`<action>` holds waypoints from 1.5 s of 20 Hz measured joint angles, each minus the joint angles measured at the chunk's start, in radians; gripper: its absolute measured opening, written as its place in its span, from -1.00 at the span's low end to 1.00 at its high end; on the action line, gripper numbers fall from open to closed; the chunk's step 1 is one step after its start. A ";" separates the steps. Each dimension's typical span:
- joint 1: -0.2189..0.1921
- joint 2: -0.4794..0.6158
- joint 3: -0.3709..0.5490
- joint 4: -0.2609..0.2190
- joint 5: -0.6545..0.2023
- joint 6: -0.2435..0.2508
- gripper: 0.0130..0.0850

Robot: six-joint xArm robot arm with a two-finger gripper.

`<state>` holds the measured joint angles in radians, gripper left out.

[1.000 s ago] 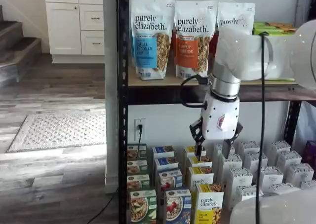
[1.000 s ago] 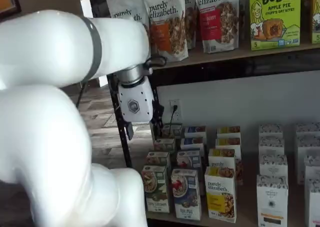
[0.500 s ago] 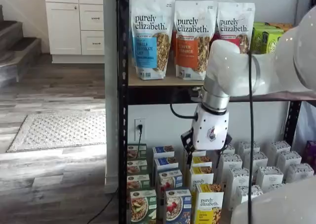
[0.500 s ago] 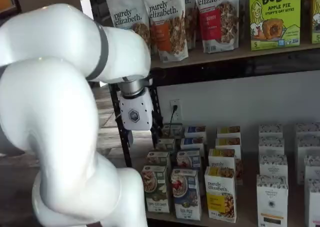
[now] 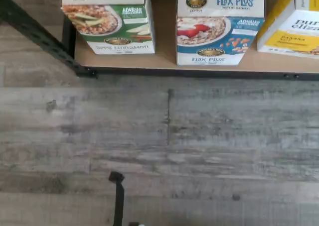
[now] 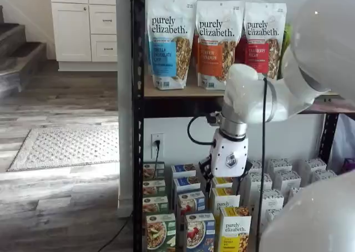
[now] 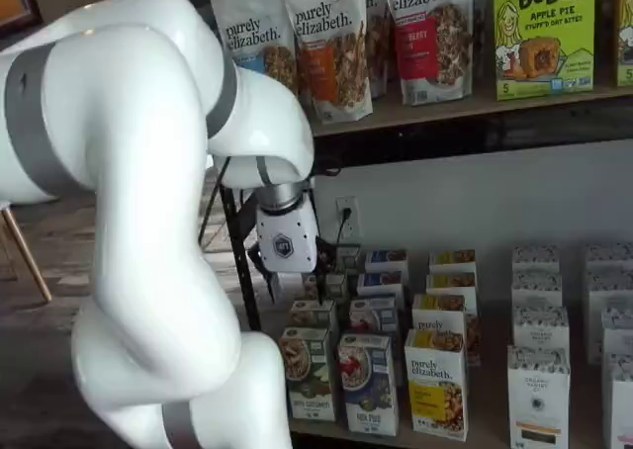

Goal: Pick up the blue and white box that is on the bottom shelf, the second box from the left

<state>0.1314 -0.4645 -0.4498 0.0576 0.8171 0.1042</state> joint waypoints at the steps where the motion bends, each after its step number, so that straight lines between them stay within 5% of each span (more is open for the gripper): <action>1: -0.005 0.028 -0.006 0.003 -0.021 -0.008 1.00; 10: -0.029 0.197 -0.028 0.026 -0.165 -0.058 1.00; 21: 0.005 0.402 -0.073 0.051 -0.324 -0.056 1.00; 30: 0.026 0.580 -0.164 0.024 -0.402 -0.015 1.00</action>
<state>0.1572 0.1150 -0.6136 0.0813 0.4152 0.0894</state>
